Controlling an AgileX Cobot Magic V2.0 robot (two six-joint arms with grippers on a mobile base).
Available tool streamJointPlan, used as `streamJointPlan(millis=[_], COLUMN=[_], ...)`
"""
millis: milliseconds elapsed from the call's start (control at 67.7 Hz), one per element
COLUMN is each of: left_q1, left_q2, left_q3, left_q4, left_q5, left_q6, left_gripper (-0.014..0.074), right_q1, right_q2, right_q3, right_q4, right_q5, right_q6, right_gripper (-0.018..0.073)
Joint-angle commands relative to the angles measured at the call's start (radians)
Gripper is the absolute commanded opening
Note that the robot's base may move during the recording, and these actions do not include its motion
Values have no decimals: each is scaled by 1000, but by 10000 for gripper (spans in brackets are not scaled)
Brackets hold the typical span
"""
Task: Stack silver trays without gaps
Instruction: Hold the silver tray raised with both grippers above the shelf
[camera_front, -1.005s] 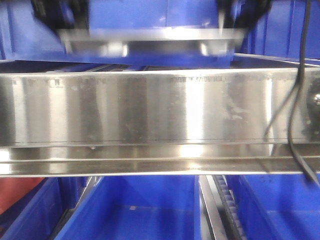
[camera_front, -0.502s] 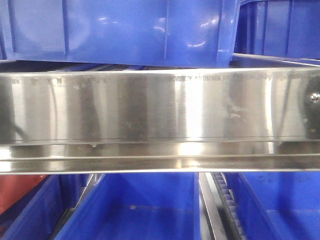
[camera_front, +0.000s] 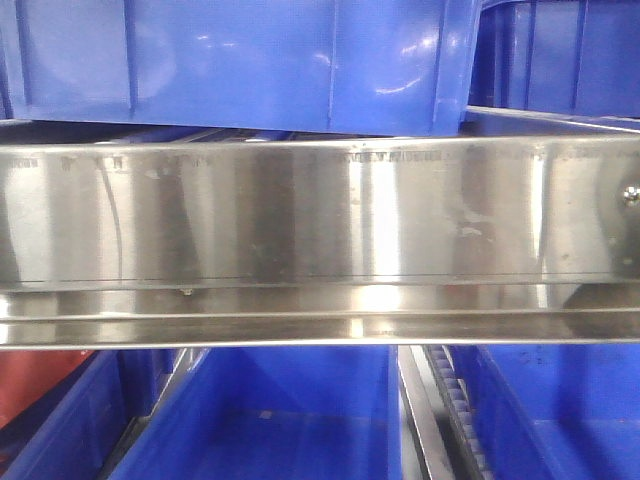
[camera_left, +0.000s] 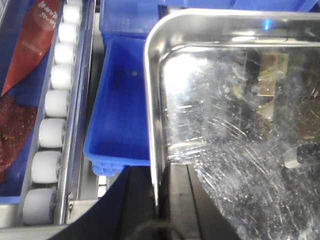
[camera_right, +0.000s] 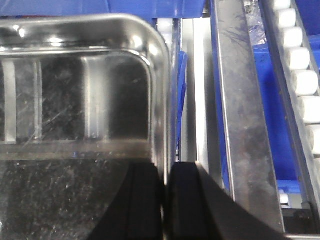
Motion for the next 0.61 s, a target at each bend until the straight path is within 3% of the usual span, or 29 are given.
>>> streamJointPlan(millis=[0, 591], left_q1=[-15, -15], left_q2=[-4, -4], left_q3=[1, 1], left_q4=[-1, 3], left_q5=[-61, -60], left_q6=[0, 0], left_gripper=[-16, -16], right_q1=[8, 8], right_q2=[-11, -11], right_q3=[-3, -3], right_q4=[-20, -20], right_q5=[-64, -69], right_q6=[2, 2], right_gripper=[-6, -6])
